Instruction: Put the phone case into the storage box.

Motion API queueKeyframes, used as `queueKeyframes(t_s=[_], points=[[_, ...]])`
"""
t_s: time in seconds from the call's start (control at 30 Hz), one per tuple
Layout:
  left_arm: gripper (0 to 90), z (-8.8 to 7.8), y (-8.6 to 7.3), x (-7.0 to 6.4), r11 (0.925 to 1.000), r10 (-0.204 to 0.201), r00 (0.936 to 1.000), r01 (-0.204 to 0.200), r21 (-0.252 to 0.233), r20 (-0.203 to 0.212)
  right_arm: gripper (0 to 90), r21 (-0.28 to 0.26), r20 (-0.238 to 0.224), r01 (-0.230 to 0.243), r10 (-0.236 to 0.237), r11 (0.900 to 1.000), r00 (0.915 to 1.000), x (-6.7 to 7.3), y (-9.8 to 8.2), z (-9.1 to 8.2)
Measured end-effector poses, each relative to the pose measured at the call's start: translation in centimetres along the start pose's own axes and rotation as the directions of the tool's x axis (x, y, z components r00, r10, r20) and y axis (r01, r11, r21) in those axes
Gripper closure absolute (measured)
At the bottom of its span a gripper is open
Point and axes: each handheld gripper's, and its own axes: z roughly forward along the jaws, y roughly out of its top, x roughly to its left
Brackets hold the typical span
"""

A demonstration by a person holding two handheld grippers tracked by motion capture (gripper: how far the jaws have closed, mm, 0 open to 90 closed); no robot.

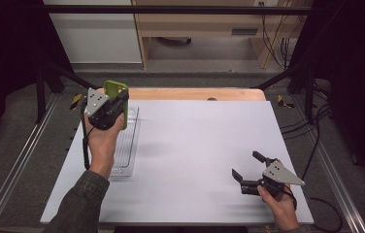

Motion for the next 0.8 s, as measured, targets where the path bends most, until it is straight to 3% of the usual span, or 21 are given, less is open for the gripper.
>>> queueKeyframes(t_s=[0.33,0.47,0.7,0.8], points=[[87.3,1.5,-0.4,0.6,0.9998,-0.018,0.9997,0.018,-0.001,-0.018,3.9,0.000,-0.009,0.005,-0.005,1.000,0.9999,0.2,-0.2,0.1],[87.3,2.1,-0.6,1.1,0.9973,-0.073,0.9973,0.073,0.003,-0.013,4.0,0.000,-0.009,0.018,-0.018,1.000,0.9998,0.2,-0.3,0.1],[87.3,3.0,-0.7,1.6,0.9980,-0.061,0.9977,0.062,0.011,-0.028,4.3,-0.006,-0.002,0.022,-0.022,1.000,0.9997,0.1,-0.3,0.0],[87.3,3.4,-0.8,1.7,0.9968,-0.079,0.9966,0.079,0.014,-0.026,4.3,-0.006,-0.004,0.020,-0.020,1.000,0.9998,0.1,-0.3,0.0]])
